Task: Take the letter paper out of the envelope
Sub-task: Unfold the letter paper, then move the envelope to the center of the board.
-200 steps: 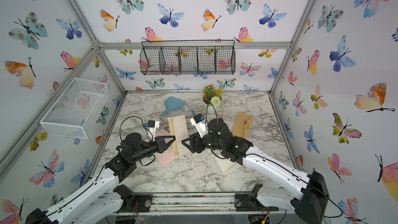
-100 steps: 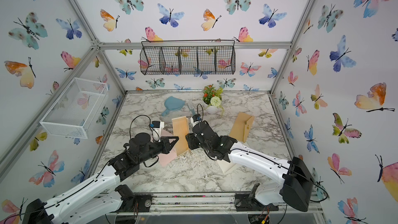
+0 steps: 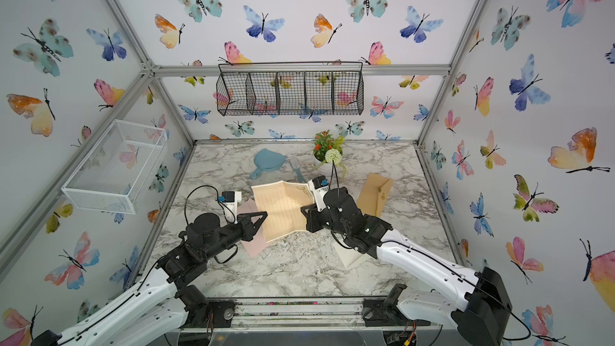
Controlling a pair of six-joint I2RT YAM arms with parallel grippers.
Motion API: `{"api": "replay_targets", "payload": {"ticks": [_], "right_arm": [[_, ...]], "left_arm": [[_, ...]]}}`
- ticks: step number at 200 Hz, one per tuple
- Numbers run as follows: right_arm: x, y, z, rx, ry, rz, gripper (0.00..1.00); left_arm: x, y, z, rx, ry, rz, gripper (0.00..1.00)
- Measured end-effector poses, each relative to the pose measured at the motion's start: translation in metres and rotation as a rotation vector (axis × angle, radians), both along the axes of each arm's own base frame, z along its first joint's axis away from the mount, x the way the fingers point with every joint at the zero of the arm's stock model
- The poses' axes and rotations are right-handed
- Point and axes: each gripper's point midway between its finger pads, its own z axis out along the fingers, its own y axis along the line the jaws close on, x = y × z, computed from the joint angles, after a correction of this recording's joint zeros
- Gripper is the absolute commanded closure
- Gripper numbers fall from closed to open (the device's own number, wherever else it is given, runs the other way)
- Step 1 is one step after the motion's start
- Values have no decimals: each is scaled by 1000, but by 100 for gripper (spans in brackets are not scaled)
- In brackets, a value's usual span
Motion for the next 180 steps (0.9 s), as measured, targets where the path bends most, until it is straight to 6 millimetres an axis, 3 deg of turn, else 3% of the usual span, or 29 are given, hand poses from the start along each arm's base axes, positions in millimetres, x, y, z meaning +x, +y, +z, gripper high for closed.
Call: {"api": "replay_targets", "payload": {"ticks": [24, 35, 47, 64, 76, 107, 139, 180], "right_arm": [[-5, 2, -3, 8, 29, 64, 98], [-5, 3, -6, 15, 50, 90, 98], [-3, 2, -13, 18, 83, 115, 98], [3, -3, -28, 3, 144, 122, 98], [8, -9, -39, -3, 189, 119, 98], [23, -24, -68, -31, 280, 90, 98], [27, -28, -115, -129, 402, 92, 98], [41, -19, -168, -227, 532, 115, 98]], "left_arm": [[2, 2, -5, 10, 10, 10, 100], [2, 3, -8, 16, 17, 12, 93], [3, 3, -12, 26, 23, 11, 79], [7, 5, -19, 55, 30, 26, 47], [11, 8, -25, 74, 41, 47, 39], [28, 25, -44, 118, 85, 125, 37], [37, 42, -64, 144, 131, 182, 38], [32, 33, -67, 123, 150, 117, 42]]}}
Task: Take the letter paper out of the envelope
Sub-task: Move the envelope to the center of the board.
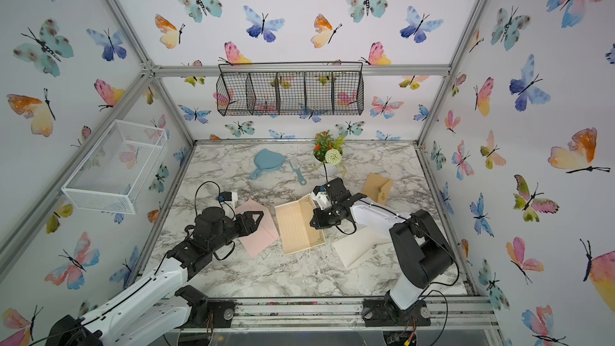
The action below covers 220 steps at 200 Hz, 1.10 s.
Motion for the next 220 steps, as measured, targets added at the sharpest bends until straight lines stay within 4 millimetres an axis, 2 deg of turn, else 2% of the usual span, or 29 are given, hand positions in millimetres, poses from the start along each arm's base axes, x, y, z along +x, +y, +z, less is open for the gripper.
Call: {"api": "replay_targets", "payload": {"ticks": [17, 42, 64, 84, 96, 121, 144, 195, 220], "right_arm": [[11, 4, -9, -19, 14, 7, 98], [30, 9, -12, -32, 8, 10, 98], [36, 9, -19, -38, 18, 11, 81], [33, 8, -30, -45, 50, 17, 72], [32, 8, -35, -45, 63, 19, 76], [31, 15, -36, -3, 88, 20, 91], [33, 27, -32, 64, 97, 22, 97], [38, 48, -32, 146, 126, 18, 98], [41, 71, -33, 171, 126, 42, 98]], "left_arm": [[-4, -5, 1, -17, 7, -36, 42], [-10, -10, 3, -35, 2, -74, 43], [-15, -14, 6, -57, -9, -109, 43], [-20, -23, 6, -88, -12, -165, 45], [-20, -29, 5, -101, -4, -190, 46], [-17, -37, -1, -120, 12, -221, 47], [-16, -38, -3, -117, 10, -224, 47], [-16, -34, 7, -100, -37, -214, 47], [-14, -31, 4, -72, -42, -205, 47]]}}
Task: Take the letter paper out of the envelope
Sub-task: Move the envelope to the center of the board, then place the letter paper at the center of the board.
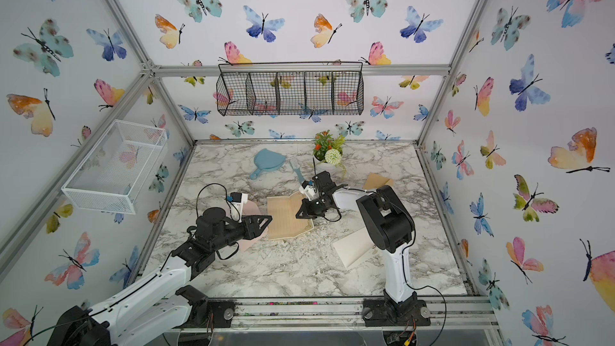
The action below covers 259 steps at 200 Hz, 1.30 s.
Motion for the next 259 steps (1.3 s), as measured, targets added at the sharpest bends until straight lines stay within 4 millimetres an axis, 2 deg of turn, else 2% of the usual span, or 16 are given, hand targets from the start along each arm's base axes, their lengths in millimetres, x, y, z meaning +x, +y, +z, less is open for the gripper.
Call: {"api": "replay_targets", "payload": {"ticks": [28, 65, 84, 92, 116, 136, 169, 184, 209, 244, 259], "right_arm": [[-7, 26, 0, 26, -1, 29, 98], [-7, 55, 4, 50, -6, 57, 98], [-6, 72, 4, 60, -10, 75, 90], [-4, 80, 3, 66, -17, 84, 90], [-2, 87, -2, 55, -22, 86, 88], [-4, 86, -5, 31, -21, 78, 73], [1, 91, 10, 43, -56, 83, 20], [2, 89, 18, 46, -77, 80, 12], [3, 78, 26, 11, -111, 47, 12], [12, 67, 32, -46, -161, 0, 48], [14, 63, 29, -73, -165, -14, 58]], "left_arm": [[-1, 4, -4, 27, 3, 10, 47], [0, 10, 1, 39, -25, 35, 47], [0, 11, 2, 41, -28, 41, 48], [0, 11, 2, 42, -26, 42, 48], [-1, 12, 1, 44, -22, 43, 48], [-2, 12, 2, 43, -25, 44, 48], [-2, 13, 2, 42, -26, 44, 48], [-2, 12, 1, 44, -22, 44, 48], [-2, 12, 0, 46, -19, 44, 48], [-3, 13, -5, 51, -11, 44, 48], [-2, 13, -7, 54, -5, 44, 48]]}}
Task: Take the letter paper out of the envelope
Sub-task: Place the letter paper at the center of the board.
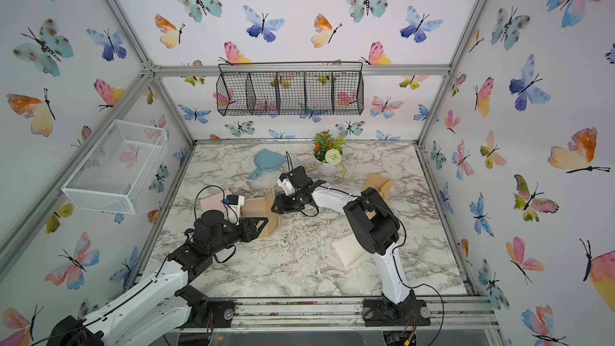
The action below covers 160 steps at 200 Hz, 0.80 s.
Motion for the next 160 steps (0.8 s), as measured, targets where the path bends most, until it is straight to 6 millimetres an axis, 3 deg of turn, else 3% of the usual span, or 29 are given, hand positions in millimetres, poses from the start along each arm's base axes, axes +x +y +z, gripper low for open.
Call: {"api": "replay_targets", "payload": {"ticks": [10, 44, 61, 74, 94, 125, 160], "right_arm": [[0, -3, -3, -18, -2, -2, 61], [-1, -15, -10, -72, -10, -27, 90], [-2, -22, -11, -88, -15, -42, 91], [-3, -25, -11, -92, -16, -44, 84], [-5, -26, -11, -88, -12, -45, 83], [-5, -25, -12, -84, -8, -43, 98], [-10, -30, -20, -100, 6, -43, 98]], "left_arm": [[1, 0, -3, 3, 5, 0, 49], [3, -1, -26, 22, 52, 5, 55], [6, 0, -38, 40, 82, 25, 65], [10, 2, -50, 63, 113, 49, 67], [18, 2, -73, 118, 181, 64, 71], [25, 2, -102, 174, 259, 82, 75], [24, 9, -113, 189, 271, 119, 76]]}}
